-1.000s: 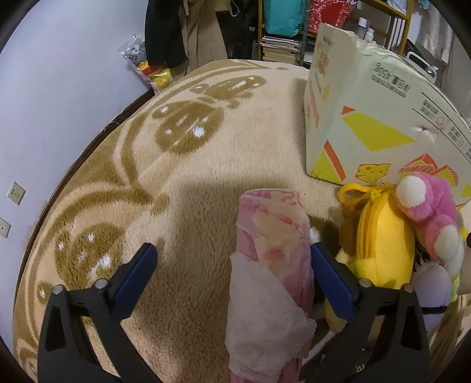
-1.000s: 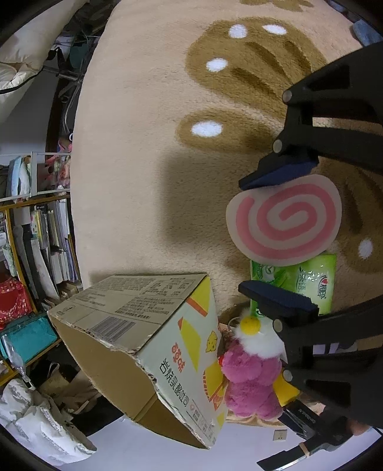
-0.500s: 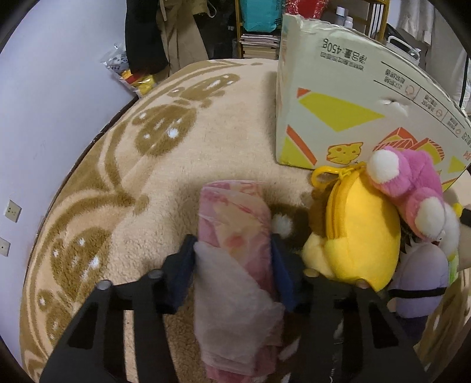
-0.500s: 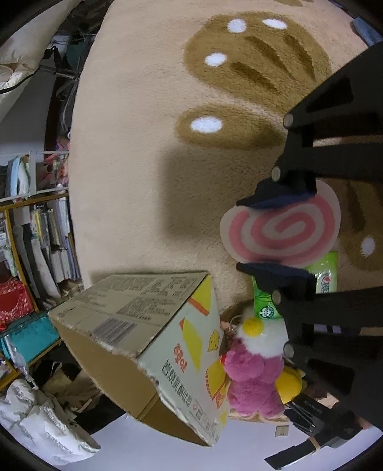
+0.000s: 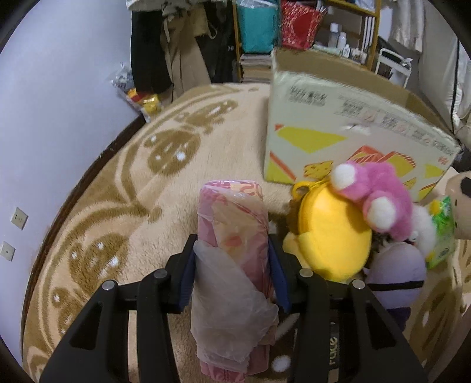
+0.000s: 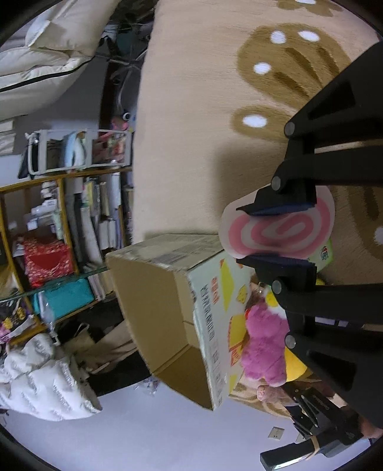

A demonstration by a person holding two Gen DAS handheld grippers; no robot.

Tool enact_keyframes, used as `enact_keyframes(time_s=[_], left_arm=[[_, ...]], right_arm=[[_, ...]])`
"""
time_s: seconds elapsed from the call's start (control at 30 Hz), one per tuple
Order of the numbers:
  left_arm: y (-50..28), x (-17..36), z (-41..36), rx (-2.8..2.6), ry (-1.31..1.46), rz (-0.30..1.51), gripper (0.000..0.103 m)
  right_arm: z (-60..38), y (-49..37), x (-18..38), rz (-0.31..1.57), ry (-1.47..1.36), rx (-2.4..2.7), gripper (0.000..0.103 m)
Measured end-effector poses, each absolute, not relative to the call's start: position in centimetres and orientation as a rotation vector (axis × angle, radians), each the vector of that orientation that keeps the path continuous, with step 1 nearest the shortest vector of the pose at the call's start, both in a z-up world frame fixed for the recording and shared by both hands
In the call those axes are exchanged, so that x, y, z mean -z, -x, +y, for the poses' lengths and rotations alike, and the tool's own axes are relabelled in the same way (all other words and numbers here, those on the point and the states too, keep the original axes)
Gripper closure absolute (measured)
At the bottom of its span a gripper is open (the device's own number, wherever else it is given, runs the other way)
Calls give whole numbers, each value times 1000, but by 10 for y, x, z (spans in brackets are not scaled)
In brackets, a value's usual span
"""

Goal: Organize soft objects
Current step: 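Close the left tool on the pink tissue pack while the right tool grips the swirl cushion, then carry both held items over the box and open both tools to drop them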

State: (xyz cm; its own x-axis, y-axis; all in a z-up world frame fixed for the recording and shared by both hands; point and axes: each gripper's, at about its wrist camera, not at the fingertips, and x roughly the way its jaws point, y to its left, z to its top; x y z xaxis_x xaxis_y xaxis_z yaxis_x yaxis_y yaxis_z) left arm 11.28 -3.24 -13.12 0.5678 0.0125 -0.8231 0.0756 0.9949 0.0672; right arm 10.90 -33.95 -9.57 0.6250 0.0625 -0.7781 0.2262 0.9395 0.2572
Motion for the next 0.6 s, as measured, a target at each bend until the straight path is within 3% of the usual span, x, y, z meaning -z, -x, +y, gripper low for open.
enact_keyframes(time_s=[0.6], left_arm=[[-95,90,-35,46,-93,823,60]], right_arm=[[-313,-93,50,747,-238,25,78]])
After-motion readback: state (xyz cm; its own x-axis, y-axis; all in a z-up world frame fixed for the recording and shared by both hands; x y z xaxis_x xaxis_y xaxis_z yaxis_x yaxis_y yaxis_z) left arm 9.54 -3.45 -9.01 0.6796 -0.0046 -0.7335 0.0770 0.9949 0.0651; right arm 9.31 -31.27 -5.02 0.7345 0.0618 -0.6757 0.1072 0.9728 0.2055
